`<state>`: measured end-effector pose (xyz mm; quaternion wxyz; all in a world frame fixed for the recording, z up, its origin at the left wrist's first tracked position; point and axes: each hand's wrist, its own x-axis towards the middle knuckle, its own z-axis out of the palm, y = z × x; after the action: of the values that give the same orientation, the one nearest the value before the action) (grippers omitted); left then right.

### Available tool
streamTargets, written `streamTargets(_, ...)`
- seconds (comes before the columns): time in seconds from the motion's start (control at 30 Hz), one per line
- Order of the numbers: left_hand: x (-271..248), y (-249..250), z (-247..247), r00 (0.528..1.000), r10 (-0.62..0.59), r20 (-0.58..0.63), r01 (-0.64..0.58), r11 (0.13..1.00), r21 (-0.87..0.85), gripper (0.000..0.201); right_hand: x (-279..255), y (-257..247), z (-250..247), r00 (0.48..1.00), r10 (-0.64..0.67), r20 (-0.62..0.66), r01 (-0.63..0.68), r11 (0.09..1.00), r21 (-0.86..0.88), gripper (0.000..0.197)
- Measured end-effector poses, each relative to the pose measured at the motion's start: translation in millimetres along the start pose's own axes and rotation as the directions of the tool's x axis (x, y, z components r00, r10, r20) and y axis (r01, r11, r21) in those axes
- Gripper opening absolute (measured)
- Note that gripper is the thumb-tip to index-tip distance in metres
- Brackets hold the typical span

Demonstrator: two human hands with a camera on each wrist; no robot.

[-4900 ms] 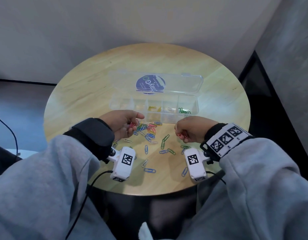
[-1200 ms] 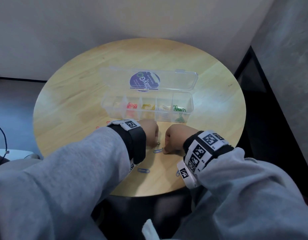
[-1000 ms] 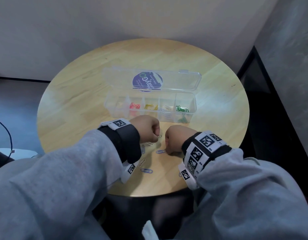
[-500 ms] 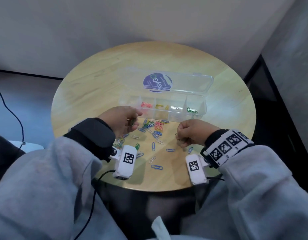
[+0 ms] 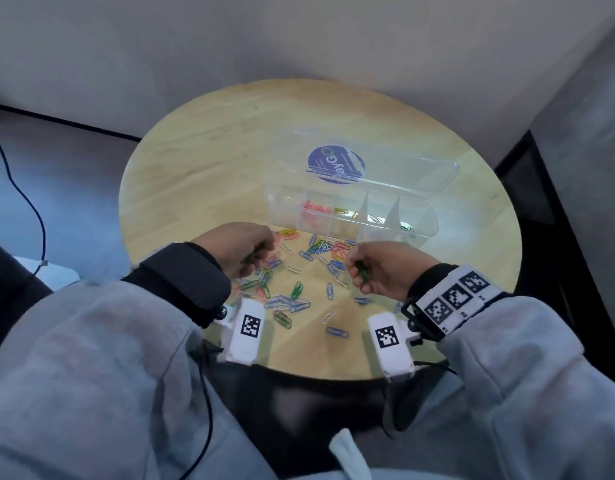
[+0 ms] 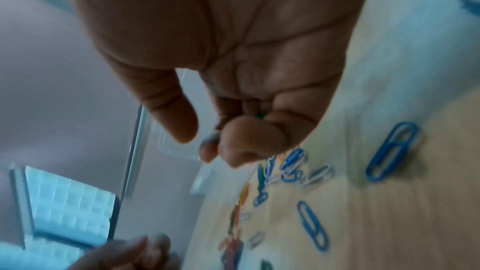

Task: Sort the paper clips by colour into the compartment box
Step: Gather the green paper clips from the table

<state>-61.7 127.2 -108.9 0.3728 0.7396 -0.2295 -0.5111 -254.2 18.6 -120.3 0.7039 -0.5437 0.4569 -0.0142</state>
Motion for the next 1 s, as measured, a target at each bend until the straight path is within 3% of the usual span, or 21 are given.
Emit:
streamTargets(0.07,1.4,-5.7,-1.9,0.997,0.038,0.064,-0.052,0.97,0.239,0.025,5.4,0.1,9.0,0.999,-0.041,0.01,0.042,0.959,-0.28,0.022)
streamTargets(0.17,0.5,-11.2,-1.1,0.977,0.085,0.195,-0.172,0.856,0.488,0.015,7.3,-5.5,26.4,0.994,-0.08,0.077,0.11,0.663,-0.74,0.014)
streamTargets(0.23,-1.3,-12.4,1.4,0.962,0.065,0.266,-0.207,0.81,0.549,0.015,9.2,-8.9,38.8,0.993,-0.085,0.084,0.117,0.538,-0.835,0.017)
streamTargets(0.37,-5.5,-10.4,7.0,0.949,0.086,0.302,-0.28,0.668,0.69,0.014,15.2,-13.0,57.5,0.992,-0.092,0.091,0.12,0.389,-0.914,0.027)
streamTargets(0.47,-4.8,-13.6,9.6,0.947,0.085,0.309,-0.296,0.6,0.744,0.015,21.2,-15.2,65.3,0.995,-0.066,0.077,0.093,0.288,-0.953,0.024)
streamTargets(0.77,-7.7,-28.5,20.4,0.958,0.102,0.267,-0.285,0.425,0.859,0.016,25.5,-9.4,59.5,0.996,-0.085,0.034,0.055,0.264,-0.963,0.006)
streamTargets(1.0,-5.4,-32.7,27.8,0.954,0.123,0.272,-0.298,0.377,0.877,0.012,18.5,-1.3,40.0,0.992,-0.117,-0.049,0.008,0.447,-0.895,0.007)
